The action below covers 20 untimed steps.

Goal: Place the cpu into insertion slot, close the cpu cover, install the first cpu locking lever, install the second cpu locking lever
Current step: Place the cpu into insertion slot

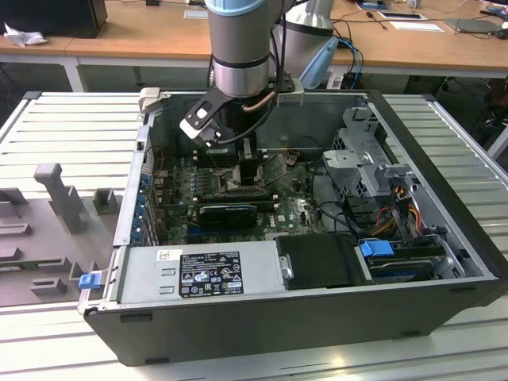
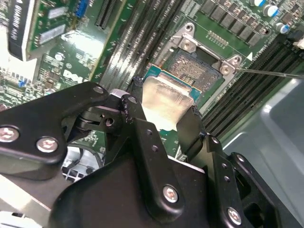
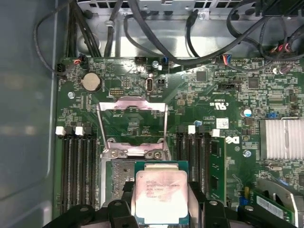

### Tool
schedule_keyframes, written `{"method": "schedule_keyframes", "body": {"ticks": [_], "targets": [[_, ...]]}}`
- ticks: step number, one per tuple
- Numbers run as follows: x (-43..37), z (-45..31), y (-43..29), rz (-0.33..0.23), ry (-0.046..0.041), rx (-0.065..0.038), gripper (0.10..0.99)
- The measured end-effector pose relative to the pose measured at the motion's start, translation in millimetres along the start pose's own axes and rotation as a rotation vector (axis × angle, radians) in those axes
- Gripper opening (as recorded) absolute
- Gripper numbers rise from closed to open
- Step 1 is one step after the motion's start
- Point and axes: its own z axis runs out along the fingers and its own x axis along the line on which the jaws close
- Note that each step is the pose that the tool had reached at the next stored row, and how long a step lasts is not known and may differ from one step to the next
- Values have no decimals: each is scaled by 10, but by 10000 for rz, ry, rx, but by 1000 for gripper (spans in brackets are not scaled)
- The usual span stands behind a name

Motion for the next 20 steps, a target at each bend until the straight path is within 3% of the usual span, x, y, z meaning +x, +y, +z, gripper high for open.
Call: {"method": "schedule_keyframes", "body": {"ticks": [6, 12, 20], "targets": [[92, 35, -6, -1, 3, -1, 529], [167, 122, -85, 0, 2, 0, 529], [258, 314, -117, 88, -6, 0, 529]]}}
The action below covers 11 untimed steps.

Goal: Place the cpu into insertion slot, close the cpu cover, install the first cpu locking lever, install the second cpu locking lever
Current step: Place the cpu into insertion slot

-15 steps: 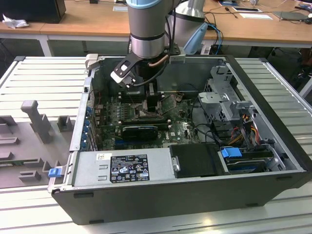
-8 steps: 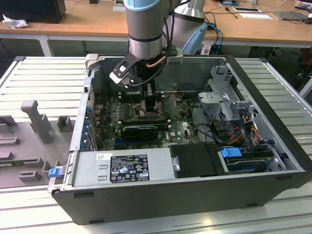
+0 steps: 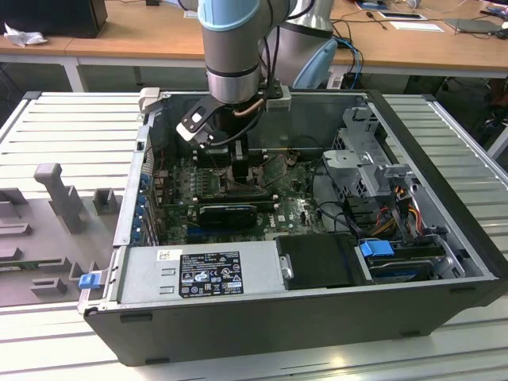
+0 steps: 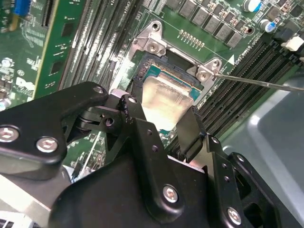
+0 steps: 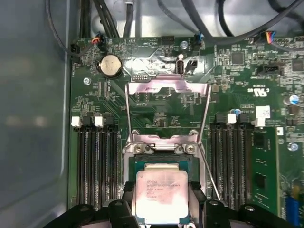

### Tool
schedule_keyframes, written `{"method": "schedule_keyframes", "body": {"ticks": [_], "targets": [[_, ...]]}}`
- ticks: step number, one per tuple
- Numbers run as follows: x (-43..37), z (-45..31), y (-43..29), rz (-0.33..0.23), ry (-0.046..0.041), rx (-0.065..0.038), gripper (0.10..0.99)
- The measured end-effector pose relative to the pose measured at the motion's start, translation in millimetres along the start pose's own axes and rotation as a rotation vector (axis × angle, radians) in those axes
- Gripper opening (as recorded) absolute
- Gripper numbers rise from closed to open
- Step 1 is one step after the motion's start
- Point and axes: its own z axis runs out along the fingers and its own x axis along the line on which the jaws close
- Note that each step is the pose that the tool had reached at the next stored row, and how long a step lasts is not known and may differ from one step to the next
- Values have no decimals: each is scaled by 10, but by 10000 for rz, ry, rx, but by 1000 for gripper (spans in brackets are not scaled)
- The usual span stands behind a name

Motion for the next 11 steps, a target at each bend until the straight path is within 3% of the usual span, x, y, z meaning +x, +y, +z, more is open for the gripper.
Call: {"method": "schedule_keyframes", "body": {"ticks": [11], "targets": [[-2, 93, -9, 69, -19, 0, 529]]}}
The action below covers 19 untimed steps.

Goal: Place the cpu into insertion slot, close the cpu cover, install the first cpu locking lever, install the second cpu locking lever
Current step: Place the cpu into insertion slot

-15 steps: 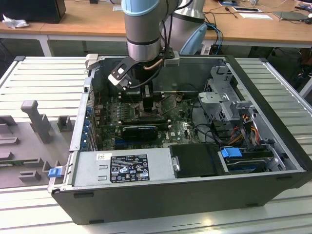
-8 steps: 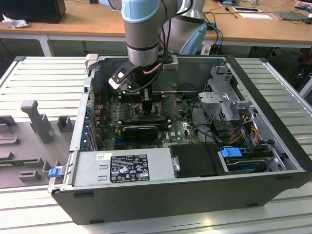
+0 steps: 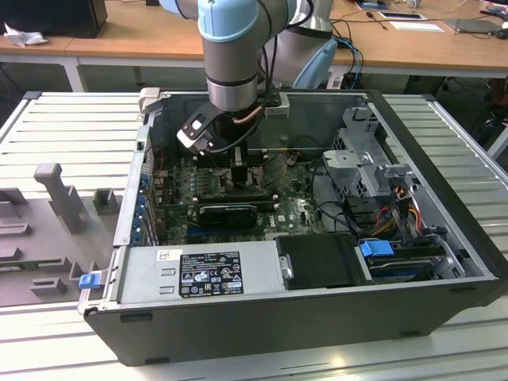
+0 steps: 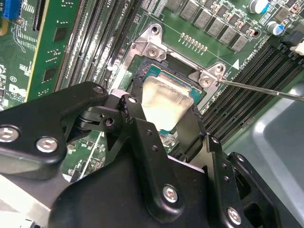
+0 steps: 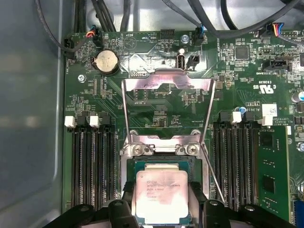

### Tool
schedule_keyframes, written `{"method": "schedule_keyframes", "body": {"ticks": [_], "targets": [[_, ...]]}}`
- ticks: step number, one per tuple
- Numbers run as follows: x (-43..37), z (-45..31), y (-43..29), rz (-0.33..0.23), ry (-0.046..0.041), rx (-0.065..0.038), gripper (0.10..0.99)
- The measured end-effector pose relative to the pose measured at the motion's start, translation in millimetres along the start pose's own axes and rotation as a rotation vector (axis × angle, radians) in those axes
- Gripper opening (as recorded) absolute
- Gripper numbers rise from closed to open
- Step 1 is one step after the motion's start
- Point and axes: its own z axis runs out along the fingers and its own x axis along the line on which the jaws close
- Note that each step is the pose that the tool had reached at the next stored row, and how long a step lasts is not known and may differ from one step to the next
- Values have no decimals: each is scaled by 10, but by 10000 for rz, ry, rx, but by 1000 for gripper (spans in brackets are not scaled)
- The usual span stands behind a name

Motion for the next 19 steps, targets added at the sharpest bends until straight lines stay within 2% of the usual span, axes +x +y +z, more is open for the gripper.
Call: {"method": "schedule_keyframes", "body": {"ticks": [9, 10, 12, 16, 19], "targets": [[1, 3, 0, 0, 1, -1, 541], [0, 3, 0, 0, 2, -2, 604], [-4, 3, 0, 1, -1, -1, 604], [-5, 3, 0, -13, -138, -3, 604], [-5, 3, 0, -10, -145, -3, 604]]}}
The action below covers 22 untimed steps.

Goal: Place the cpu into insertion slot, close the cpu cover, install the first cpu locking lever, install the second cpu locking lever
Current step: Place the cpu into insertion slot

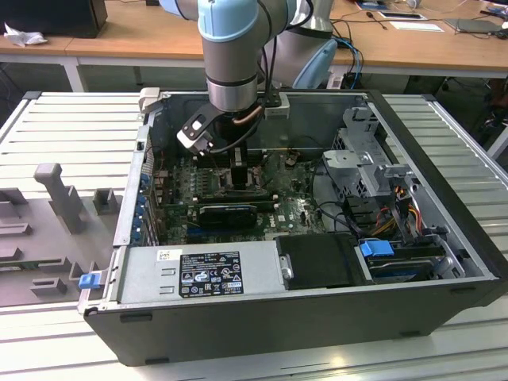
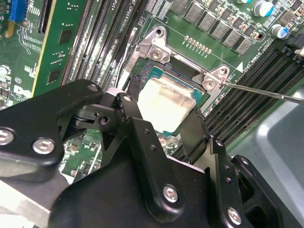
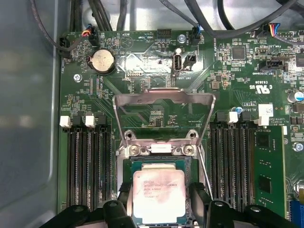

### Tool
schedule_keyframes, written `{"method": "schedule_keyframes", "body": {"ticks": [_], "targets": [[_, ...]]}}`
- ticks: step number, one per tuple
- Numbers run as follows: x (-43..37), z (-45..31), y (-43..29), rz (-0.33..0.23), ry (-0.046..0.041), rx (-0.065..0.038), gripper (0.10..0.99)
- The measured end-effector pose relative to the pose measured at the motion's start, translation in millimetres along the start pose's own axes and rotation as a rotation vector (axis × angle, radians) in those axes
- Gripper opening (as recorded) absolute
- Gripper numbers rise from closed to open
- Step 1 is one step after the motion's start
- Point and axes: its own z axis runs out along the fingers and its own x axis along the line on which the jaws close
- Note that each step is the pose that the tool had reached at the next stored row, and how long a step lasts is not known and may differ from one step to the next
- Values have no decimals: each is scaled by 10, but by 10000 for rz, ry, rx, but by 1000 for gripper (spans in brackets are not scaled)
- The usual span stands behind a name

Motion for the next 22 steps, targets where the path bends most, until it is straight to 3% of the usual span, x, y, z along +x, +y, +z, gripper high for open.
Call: {"method": "schedule_keyframes", "body": {"ticks": [12, 20, 21, 22], "targets": [[-17, -4, 1, 184, -14, 0, 604], [-16, -106, 14, 183, -13, 54, 592], [-16, -110, 25, 185, -14, 99, 459], [-16, -112, 40, 185, -17, 159, 400]]}}
